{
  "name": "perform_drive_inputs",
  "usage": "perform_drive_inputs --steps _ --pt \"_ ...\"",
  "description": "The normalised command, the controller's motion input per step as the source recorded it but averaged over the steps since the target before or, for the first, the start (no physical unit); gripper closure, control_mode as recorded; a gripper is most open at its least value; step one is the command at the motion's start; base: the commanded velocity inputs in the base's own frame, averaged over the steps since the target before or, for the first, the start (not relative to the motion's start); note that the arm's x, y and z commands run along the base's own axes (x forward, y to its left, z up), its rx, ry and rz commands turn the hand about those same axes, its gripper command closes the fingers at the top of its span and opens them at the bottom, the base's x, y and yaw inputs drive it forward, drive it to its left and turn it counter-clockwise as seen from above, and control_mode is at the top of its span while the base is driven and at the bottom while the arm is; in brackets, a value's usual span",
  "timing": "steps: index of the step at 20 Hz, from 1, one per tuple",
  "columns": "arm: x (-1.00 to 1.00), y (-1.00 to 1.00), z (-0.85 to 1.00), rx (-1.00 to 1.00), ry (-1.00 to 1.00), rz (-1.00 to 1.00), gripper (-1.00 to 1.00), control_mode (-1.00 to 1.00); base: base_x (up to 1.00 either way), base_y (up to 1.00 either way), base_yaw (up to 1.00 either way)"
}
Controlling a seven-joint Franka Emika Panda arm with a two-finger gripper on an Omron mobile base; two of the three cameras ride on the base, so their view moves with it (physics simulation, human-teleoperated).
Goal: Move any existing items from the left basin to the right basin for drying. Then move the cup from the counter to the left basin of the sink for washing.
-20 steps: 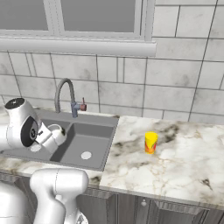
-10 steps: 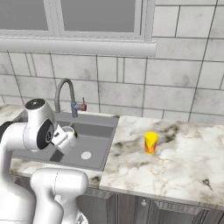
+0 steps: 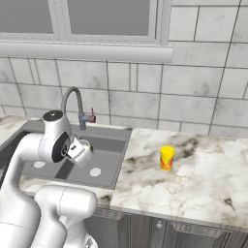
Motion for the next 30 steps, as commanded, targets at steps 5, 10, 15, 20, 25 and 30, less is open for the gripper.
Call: perform_drive_inputs --steps 5,10,15,20,25,30 --pt "0.52 -0.02 -0.20 0.00 0.00 0.00 1.00 -1.00 0.00 0.00 0.00" --pt "0.34 -0.01 -0.29 0.00 0.00 0.00 1.00 -1.00 0.00 0.00 0.00" --pt "0.04 0.00 -0.29 0.00 0.00 0.00 1.00 -1.00 0.00 0.00 0.00" --pt "0.08 0.00 -0.25 0.00 0.00 0.00 1.00 -1.00 0.00 0.00 0.00" --pt "0.08 0.00 -0.29 0.00 0.00 0.00 1.00 -1.00 0.00 0.00 0.00" --pt "0.05 0.00 -0.27 0.00 0.00 0.00 1.00 -1.00 0.00 0.00 0.00"
